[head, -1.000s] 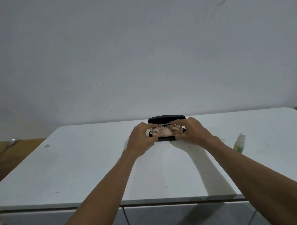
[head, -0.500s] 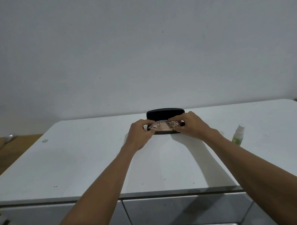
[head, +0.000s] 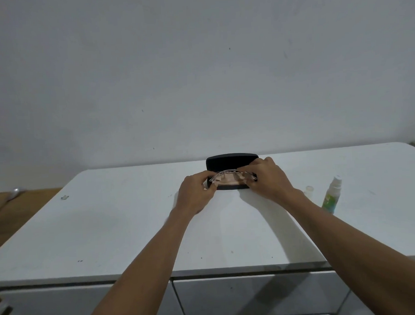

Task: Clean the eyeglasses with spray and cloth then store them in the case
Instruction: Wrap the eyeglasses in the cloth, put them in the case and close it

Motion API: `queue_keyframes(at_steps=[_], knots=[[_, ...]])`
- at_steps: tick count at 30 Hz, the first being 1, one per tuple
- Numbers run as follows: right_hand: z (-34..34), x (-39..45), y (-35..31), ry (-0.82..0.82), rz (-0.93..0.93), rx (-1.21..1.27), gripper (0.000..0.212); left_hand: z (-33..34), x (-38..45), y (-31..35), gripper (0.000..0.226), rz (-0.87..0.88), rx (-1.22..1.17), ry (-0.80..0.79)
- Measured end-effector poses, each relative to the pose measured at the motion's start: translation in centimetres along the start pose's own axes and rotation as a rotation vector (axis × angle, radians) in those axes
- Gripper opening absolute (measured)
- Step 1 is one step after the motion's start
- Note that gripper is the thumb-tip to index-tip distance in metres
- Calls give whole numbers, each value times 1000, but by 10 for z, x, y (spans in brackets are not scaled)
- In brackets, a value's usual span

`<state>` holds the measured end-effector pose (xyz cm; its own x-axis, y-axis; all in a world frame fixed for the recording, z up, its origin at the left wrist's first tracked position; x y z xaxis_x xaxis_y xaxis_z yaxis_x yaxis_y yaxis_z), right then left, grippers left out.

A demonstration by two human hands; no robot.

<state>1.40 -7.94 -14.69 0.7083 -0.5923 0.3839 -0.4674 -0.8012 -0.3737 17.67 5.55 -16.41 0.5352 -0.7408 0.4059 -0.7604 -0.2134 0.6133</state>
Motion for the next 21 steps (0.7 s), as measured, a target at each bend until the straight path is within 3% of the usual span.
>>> queue_keyframes(at_steps=[5, 7, 10, 13, 18, 21], knots=[[-31, 2, -4, 354, 35, 162, 22, -4, 6, -10, 20, -138, -123, 46], [-36, 9, -1, 399, 127, 214, 29, -9, 14, -9, 19, -154, -139, 133], [-22, 25, 17, 216, 315, 343, 50, -5, 31, -8, 34, -199, -234, 124], [-8, 30, 25, 72, 358, 479, 49, 10, 45, -2, 56, -235, -342, -36], [-1, 28, 32, -9, 353, 582, 25, 19, 52, 3, 31, -219, -403, -119], [-1, 26, 37, -79, 323, 610, 16, 23, 51, -5, 31, -248, -555, -199]])
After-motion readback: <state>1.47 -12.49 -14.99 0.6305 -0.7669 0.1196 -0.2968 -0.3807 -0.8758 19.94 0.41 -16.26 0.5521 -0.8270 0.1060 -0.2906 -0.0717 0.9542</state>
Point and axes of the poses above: each hand's wrist, its own x-axis towards the middle knuckle, its own z-axis out of the palm, y = z × x, the point moved 7 cm from there along x, towards the middle knuckle, and after that the axes turned 3 degrees about x, right-handed, at the moved point
